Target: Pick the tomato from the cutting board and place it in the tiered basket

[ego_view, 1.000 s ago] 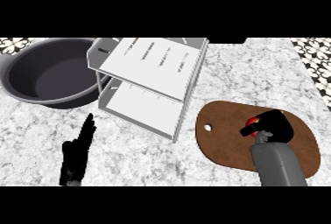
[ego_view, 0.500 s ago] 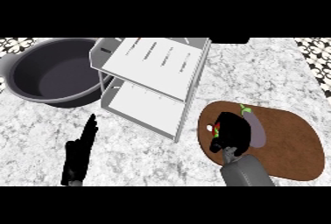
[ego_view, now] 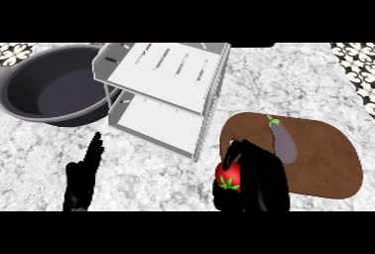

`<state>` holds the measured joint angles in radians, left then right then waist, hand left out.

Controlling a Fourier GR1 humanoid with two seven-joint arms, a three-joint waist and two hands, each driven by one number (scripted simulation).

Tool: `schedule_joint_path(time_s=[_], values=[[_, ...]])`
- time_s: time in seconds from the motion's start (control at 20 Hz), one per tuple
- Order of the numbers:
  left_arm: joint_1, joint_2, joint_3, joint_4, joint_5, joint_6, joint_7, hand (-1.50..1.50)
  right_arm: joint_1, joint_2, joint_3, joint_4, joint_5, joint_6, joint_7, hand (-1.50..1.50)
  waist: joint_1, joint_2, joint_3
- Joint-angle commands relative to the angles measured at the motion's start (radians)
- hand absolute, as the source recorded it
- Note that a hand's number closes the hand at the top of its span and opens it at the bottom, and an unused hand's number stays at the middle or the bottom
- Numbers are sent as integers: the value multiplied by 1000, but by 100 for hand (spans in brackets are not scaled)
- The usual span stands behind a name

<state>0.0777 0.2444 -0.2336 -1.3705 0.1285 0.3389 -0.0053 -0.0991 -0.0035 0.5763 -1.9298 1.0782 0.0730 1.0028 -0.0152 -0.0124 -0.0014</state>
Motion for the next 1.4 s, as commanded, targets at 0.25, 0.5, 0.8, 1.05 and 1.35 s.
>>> schedule_joint_path(time_s=[0.25, 0.5, 0.8, 1.05, 1.35], values=[[-17, -6, 3, -3, -17, 0, 16, 0, -200, 3, 100, -443, 199, 278, 234, 150, 9, 6, 0], [-26, -11, 15, 7, -4, -31, 9, 0, -361, 3, 42, -434, 124, 365, 293, 150, 20, 10, 0], [-53, -25, 14, 24, -27, -11, 12, 0, -556, 3, -26, -294, 53, 320, 373, 150, 27, 9, -2], [-21, -30, -4, 18, -48, -10, -19, 0, -699, 3, -195, -116, -23, 294, 339, 150, 36, 11, -1], [-11, -37, 1, 10, -37, -28, -12, 0, -861, 3, -311, 128, -104, 238, 280, 150, 39, 13, 0]])
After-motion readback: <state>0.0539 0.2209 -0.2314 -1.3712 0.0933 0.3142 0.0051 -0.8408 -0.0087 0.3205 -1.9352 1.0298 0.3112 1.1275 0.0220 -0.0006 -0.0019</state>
